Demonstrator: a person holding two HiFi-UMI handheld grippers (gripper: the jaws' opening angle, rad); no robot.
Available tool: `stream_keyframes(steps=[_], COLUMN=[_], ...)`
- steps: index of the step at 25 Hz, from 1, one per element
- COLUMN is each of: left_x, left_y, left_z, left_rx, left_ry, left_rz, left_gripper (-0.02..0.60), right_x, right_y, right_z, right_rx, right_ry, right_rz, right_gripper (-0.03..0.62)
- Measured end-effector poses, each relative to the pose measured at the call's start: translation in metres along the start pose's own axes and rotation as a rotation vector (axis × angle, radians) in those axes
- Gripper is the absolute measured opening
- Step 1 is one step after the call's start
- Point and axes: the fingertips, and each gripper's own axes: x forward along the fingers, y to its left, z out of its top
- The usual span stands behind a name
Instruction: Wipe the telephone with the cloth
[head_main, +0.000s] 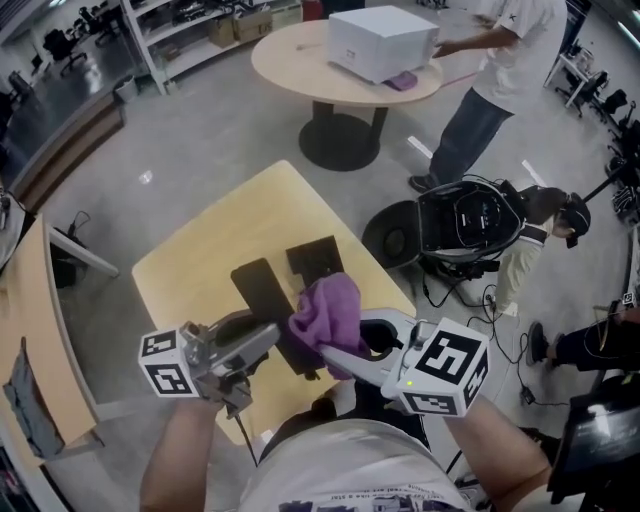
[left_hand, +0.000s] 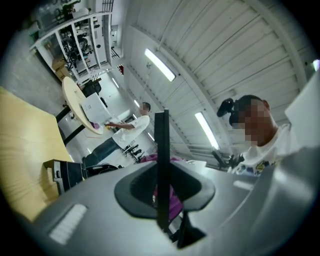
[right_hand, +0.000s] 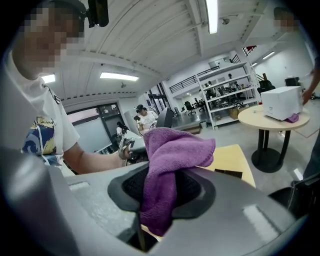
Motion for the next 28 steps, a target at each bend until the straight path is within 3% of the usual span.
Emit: stream_keyframes(steps=[13, 28], left_x=[0.014, 0.015], left_y=[0.053, 0.165], left_z=[-0.019, -0.062], left_rx=[-0.066, -0.167], left_ry=[0.031, 0.118], left_rz=[0.057, 0.206], left_gripper=[0.086, 0.086], right_x=[-0.02, -0.054], right_y=[-0.017, -0.04], right_z=[-0.089, -0.102], right_rx=[0.124, 0.22], right_ry=[0.122, 0.134], right_rz=[-0.057, -0.151], right_gripper=[0.112, 0.112])
